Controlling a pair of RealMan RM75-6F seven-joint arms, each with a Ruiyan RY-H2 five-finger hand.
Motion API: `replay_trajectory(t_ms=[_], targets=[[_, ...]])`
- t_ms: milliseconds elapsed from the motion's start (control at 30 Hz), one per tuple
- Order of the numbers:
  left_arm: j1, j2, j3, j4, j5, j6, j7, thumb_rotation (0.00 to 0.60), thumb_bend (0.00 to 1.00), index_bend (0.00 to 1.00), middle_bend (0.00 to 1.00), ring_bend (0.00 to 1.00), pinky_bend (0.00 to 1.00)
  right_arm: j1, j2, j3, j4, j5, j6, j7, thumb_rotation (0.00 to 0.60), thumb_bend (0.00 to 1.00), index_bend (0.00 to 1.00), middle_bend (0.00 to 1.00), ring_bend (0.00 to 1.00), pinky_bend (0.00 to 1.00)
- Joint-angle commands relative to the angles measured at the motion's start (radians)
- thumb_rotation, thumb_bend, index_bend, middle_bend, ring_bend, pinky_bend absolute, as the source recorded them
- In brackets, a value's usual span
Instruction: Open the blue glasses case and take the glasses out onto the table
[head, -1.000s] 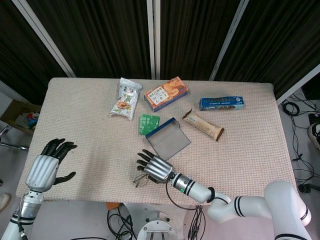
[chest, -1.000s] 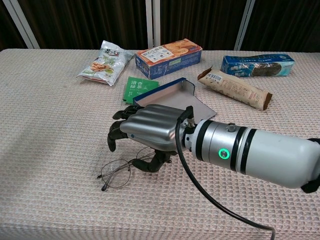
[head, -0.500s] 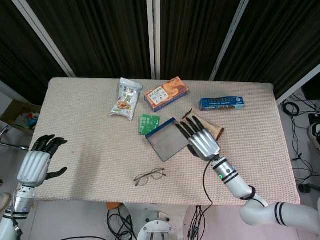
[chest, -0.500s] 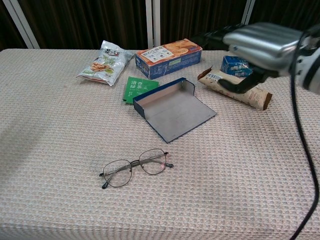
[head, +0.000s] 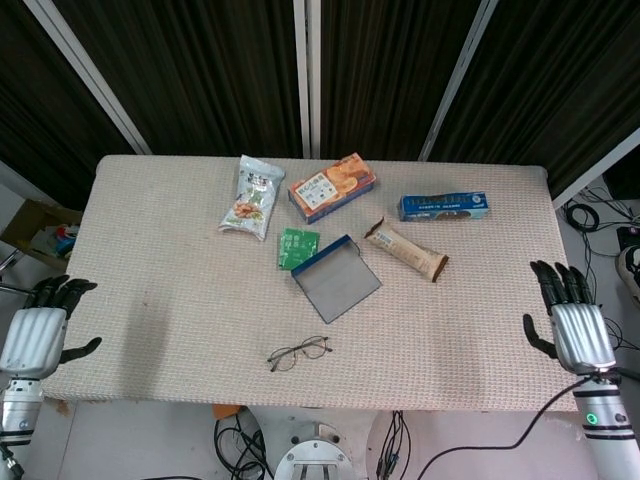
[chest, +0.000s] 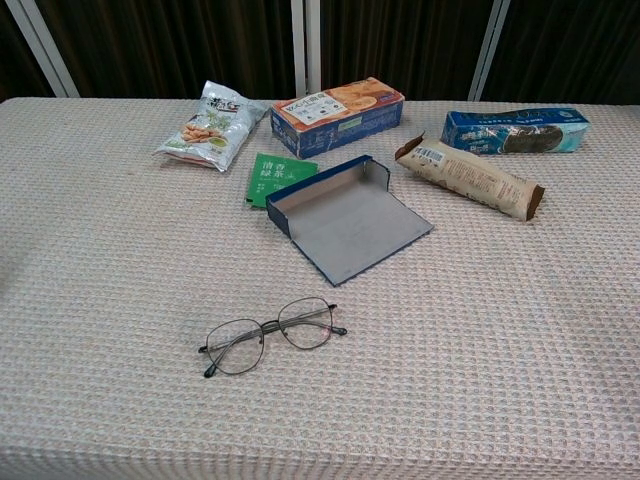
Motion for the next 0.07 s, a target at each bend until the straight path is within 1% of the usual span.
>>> replay_trajectory(t_ms=[33,67], targets=[[0.039,-0.001,0.022,-0.016,0.026,0.05,0.008,0.6,0.05,0.23,0.22,0.13,0.14,-0.068,0.022,-0.038,0.046,-0.053,0.041,0.091,0.6,0.45,0.0,0.08,0.0,0.0],[0.046,-0.002,0.026,-0.017,0.033,0.061,0.01,0.6,0.05,0.23,0.22,0.13,0.14,-0.07,0.027,-0.039,0.05,-0.061,0.036,0.106,0.6,0.45,0.0,0.08,0.0,0.0]])
